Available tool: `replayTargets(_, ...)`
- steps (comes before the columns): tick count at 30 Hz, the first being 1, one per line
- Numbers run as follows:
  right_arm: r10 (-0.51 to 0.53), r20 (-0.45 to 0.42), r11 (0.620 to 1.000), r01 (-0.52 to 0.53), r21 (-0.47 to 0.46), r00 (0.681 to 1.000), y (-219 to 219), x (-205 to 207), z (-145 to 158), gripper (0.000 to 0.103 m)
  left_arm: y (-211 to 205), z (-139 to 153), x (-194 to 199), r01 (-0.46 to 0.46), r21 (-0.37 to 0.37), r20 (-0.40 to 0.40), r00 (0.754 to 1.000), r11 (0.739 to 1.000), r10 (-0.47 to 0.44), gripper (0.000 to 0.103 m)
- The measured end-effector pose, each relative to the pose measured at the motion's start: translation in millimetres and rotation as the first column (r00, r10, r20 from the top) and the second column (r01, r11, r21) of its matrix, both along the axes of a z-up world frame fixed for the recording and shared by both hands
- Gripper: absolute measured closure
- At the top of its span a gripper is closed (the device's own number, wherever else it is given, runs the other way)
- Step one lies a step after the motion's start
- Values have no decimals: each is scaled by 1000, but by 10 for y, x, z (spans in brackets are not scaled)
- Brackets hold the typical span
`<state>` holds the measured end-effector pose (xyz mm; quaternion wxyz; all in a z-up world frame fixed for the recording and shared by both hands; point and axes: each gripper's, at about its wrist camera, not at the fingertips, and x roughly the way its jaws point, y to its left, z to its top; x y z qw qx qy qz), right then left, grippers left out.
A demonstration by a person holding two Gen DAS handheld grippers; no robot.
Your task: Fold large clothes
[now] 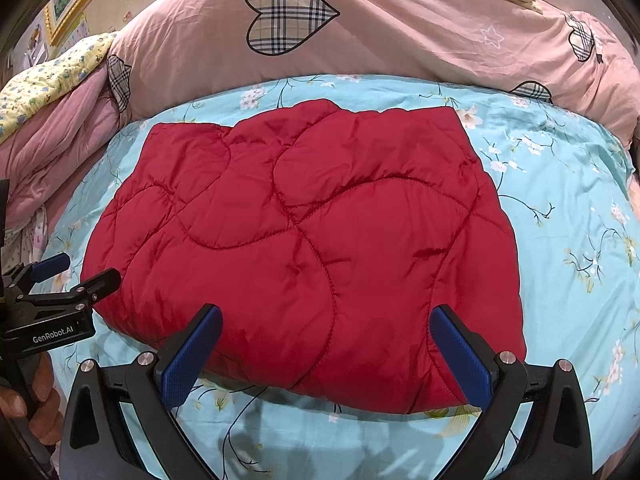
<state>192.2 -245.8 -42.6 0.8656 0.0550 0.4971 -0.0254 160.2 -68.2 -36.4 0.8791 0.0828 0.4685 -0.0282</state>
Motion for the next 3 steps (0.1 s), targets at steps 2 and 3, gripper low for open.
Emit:
replayTargets(2, 1, -2, 1000, -1, 4, 1000, -2, 6, -15, 0, 11, -10, 5, 0, -10, -4, 1000, 1000, 0, 1)
replayTargets(3, 1, -5, 1000, -1, 6, 1000, -2, 9, -26, 0, 18, -13, 4, 2, -19, -6, 1000, 1000, -2, 1)
